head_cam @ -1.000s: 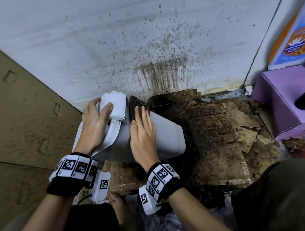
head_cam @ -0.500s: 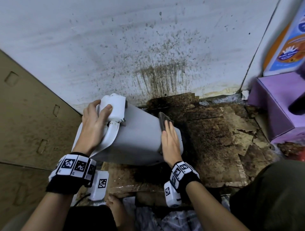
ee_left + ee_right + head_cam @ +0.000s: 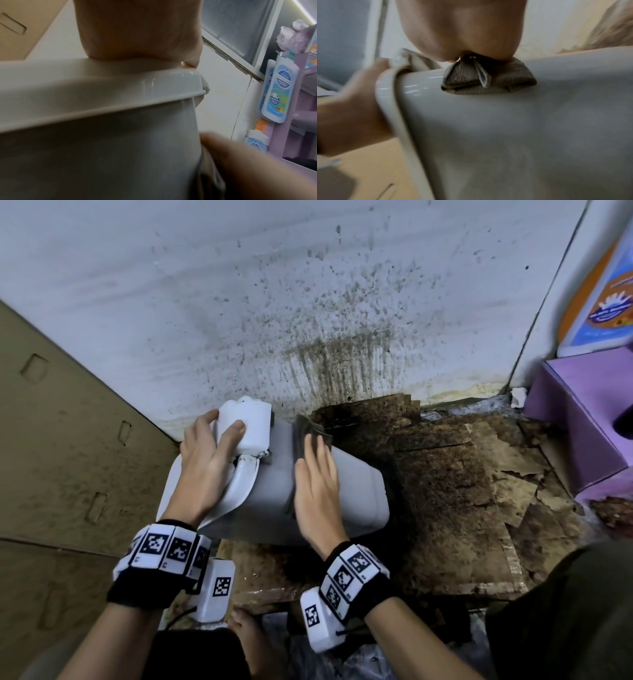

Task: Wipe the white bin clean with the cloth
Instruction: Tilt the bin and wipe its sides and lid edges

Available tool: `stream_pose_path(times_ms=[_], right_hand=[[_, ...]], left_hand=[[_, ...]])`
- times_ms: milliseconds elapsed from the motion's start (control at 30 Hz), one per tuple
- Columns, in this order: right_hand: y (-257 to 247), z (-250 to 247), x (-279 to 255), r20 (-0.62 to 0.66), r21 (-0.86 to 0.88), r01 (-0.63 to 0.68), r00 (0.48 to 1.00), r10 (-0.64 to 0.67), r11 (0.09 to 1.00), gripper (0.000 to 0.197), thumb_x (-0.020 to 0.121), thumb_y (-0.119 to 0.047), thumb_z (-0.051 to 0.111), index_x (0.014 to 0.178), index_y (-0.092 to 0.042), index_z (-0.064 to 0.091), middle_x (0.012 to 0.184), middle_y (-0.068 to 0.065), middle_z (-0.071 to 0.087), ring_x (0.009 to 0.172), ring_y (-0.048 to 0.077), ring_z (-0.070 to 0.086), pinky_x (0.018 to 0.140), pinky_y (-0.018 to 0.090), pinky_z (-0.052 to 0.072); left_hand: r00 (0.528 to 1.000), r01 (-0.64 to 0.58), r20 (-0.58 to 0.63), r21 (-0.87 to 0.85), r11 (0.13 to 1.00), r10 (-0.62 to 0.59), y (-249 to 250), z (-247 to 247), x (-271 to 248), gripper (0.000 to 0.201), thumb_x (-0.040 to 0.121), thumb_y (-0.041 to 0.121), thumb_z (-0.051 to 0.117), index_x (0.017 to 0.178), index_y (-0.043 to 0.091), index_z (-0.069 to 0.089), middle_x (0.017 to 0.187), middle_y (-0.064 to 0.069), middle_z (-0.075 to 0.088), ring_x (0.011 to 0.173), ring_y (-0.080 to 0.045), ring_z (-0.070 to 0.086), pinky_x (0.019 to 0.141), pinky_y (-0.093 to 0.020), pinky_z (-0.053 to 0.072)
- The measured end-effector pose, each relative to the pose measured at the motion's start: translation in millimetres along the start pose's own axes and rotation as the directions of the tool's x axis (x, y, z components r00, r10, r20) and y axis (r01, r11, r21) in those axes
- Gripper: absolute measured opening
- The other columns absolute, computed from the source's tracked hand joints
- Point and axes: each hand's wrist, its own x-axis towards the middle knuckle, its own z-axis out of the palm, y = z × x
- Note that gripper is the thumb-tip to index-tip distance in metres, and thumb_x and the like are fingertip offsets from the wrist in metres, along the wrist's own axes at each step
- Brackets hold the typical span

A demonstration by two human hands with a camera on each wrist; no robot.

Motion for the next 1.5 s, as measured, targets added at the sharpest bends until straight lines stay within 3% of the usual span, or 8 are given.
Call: stream_pose_path(times_ms=[267, 433, 700, 833, 933, 1167, 1333, 1500], right_hand=[[-20.1, -0.5, -8.4, 0.010, 0.016, 0.082, 0.997, -0.082, 0.997, 0.056, 0.107, -0.038, 0.022, 0.160, -0.023, 0.021, 0.169, -0.003, 0.014, 0.155, 0.008, 0.006, 0.125, 0.027, 0.007], [33.1, -19.4, 0.4, 0.062, -0.057, -0.016, 0.998, 0.020, 0.998, 0.061, 0.104, -0.045, 0.015, 0.161, -0.024, 0.018, 0.170, -0.004, 0.011, 0.155, 0.007, 0.006, 0.127, 0.033, 0.010], [103.8, -43.9, -10.3, 0.088, -0.490, -0.073, 0.987, 0.133, 0.869, 0.063, 0.087, -0.014, 0.012, 0.120, 0.013, 0.057, 0.152, 0.037, 0.034, 0.141, 0.057, 0.032, 0.115, 0.064, 0.030], [96.7, -36.5, -2.3, 0.079, -0.520, -0.113, 0.981, 0.180, 0.847, 0.092, 0.079, -0.030, -0.015, 0.139, 0.003, 0.047, 0.167, 0.022, 0.008, 0.155, 0.039, 0.003, 0.125, 0.043, -0.005], [77.7, -25.1, -3.2, -0.013, -0.359, -0.191, 0.980, 0.200, 0.914, 0.082, 0.091, -0.037, -0.008, 0.151, -0.004, 0.038, 0.169, 0.005, 0.003, 0.156, 0.024, -0.002, 0.122, 0.027, -0.015], [-19.3, 3.4, -14.4, 0.010, -0.018, 0.071, 0.997, -0.071, 0.997, 0.056, 0.107, -0.038, 0.020, 0.161, -0.023, 0.019, 0.170, -0.002, 0.011, 0.156, 0.010, 0.002, 0.126, 0.031, 0.003], [-2.4, -13.5, -14.6, 0.062, -0.149, 0.188, 0.982, -0.181, 0.971, 0.053, 0.109, -0.035, 0.025, 0.161, -0.026, 0.018, 0.169, -0.007, 0.011, 0.155, 0.006, 0.005, 0.125, 0.040, 0.017], [22.3, -22.7, -6.5, 0.091, -0.128, 0.150, 0.986, -0.139, 0.980, 0.055, 0.107, -0.038, 0.019, 0.161, -0.025, 0.019, 0.169, -0.007, 0.011, 0.155, 0.004, 0.006, 0.125, 0.028, 0.008]], left_hand=[[1.000, 0.020, 0.015, 0.000, 1.000, -0.020, 10.7, 2.6, -7.7, 0.090, 0.078, 0.078, 0.039, 0.145, 0.019, 0.045, 0.149, -0.006, 0.045, 0.141, -0.027, 0.036, 0.111, -0.034, 0.028], [1.000, 0.003, 0.016, -0.019, 1.000, -0.003, 6.6, -3.3, -6.2, 0.090, 0.080, 0.080, 0.038, 0.147, 0.019, 0.045, 0.148, -0.007, 0.046, 0.140, -0.027, 0.038, 0.116, -0.043, 0.029], [1.000, 0.004, 0.024, -0.059, 0.998, -0.003, 17.2, -2.7, -15.2, 0.093, 0.077, 0.078, 0.035, 0.149, 0.019, 0.041, 0.151, -0.007, 0.040, 0.143, -0.025, 0.032, 0.115, -0.036, 0.025], [1.000, 0.005, 0.019, -0.047, 0.999, -0.004, 12.9, -3.6, -15.5, 0.092, 0.079, 0.078, 0.036, 0.149, 0.017, 0.042, 0.150, -0.008, 0.043, 0.142, -0.026, 0.034, 0.118, -0.044, 0.026], [1.000, 0.004, 0.024, -0.032, 0.999, -0.004, 7.7, -5.3, -13.8, 0.094, 0.082, 0.084, 0.036, 0.146, 0.017, 0.046, 0.147, -0.011, 0.048, 0.140, -0.031, 0.038, 0.118, -0.052, 0.028], [1.000, 0.016, 0.026, -0.062, 0.998, -0.014, 22.8, -3.1, -25.2, 0.098, 0.075, 0.078, 0.033, 0.151, 0.017, 0.037, 0.154, -0.006, 0.037, 0.145, -0.020, 0.026, 0.113, -0.030, 0.021], [0.998, 0.038, 0.052, -0.085, 0.996, -0.034, 23.6, -5.1, -30.0, 0.098, 0.073, 0.079, 0.033, 0.152, 0.020, 0.035, 0.156, -0.003, 0.033, 0.145, -0.016, 0.023, 0.111, -0.028, 0.018], [0.997, 0.042, 0.066, -0.094, 0.995, -0.036, 24.6, -4.8, -28.2, 0.096, 0.074, 0.079, 0.034, 0.151, 0.022, 0.035, 0.155, -0.001, 0.034, 0.144, -0.013, 0.023, 0.112, -0.028, 0.018]])
